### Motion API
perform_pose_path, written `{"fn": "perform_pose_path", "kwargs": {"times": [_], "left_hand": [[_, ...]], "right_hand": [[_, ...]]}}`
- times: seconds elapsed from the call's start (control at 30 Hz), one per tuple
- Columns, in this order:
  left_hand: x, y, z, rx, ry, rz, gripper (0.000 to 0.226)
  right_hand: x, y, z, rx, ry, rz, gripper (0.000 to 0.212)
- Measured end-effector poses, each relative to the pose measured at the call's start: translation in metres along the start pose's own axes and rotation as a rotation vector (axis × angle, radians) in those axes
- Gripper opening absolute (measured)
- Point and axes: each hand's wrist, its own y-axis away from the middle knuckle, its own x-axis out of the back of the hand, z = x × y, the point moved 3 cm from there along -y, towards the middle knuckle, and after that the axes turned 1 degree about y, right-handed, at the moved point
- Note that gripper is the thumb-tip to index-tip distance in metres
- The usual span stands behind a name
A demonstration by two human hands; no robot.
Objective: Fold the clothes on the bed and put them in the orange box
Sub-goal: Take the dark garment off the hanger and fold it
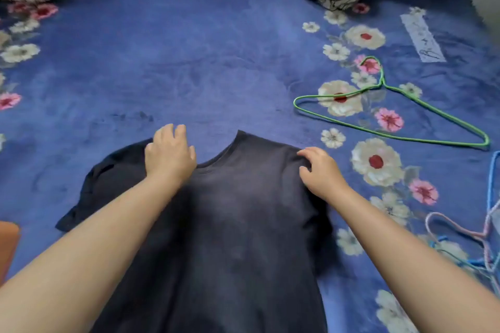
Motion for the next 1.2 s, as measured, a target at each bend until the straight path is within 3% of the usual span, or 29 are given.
{"fn": "perform_pose_path", "kwargs": {"times": [0.13,0.23,0.33,0.5,0.57,0.6,0.63,0.67,0.73,0.8,0.9,0.93,1.0,1.13,1.2], "left_hand": [[-0.044,-0.001,0.08,-0.19,0.073,-0.086,0.054],[-0.073,0.0,0.135,-0.327,0.126,-0.152,0.06],[-0.107,0.004,0.166,-0.397,0.034,-0.288,0.063],[-0.138,0.0,0.168,-0.391,-0.146,-0.344,0.086],[-0.138,-0.002,0.168,-0.399,-0.151,-0.362,0.097],[-0.133,-0.003,0.167,-0.4,-0.127,-0.356,0.099],[-0.127,-0.006,0.169,-0.389,-0.045,-0.32,0.098],[-0.119,-0.009,0.172,-0.341,0.107,-0.269,0.093],[-0.099,-0.016,0.18,-0.093,0.657,-0.259,0.065],[-0.086,-0.015,0.198,0.207,1.236,-0.544,0.054],[-0.06,-0.003,0.226,0.325,1.62,-1.022,0.072],[-0.046,0.003,0.237,0.27,1.642,-1.16,0.074],[-0.03,0.013,0.249,0.122,1.532,-1.265,0.072],[-0.02,0.063,0.274,-0.188,0.983,-1.273,0.034],[-0.024,0.096,0.289,-0.332,0.885,-1.235,0.022]], "right_hand": [[0.031,-0.008,0.065,-0.125,0.011,0.132,0.039],[0.054,-0.021,0.121,-0.23,0.128,0.183,0.056],[0.068,-0.032,0.167,-0.345,0.251,0.1,0.061],[0.075,-0.051,0.195,-0.354,0.293,-0.001,0.07],[0.079,-0.052,0.196,-0.3,0.386,0.076,0.054],[0.078,-0.049,0.195,-0.27,0.41,0.094,0.035],[0.078,-0.042,0.194,-0.228,0.396,0.071,0.021],[0.075,-0.032,0.193,-0.168,0.337,0.05,0.027],[0.073,-0.008,0.189,-0.024,0.243,0.078,0.028],[0.078,0.017,0.186,0.177,0.287,0.158,0.019],[0.096,0.042,0.19,0.286,0.451,0.18,0.028],[0.105,0.049,0.193,0.298,0.523,0.2,0.029],[0.12,0.062,0.201,0.315,0.664,0.252,0.029],[0.147,0.102,0.224,0.105,0.758,0.316,0.029],[0.161,0.127,0.238,-0.035,0.639,0.39,0.027]]}}
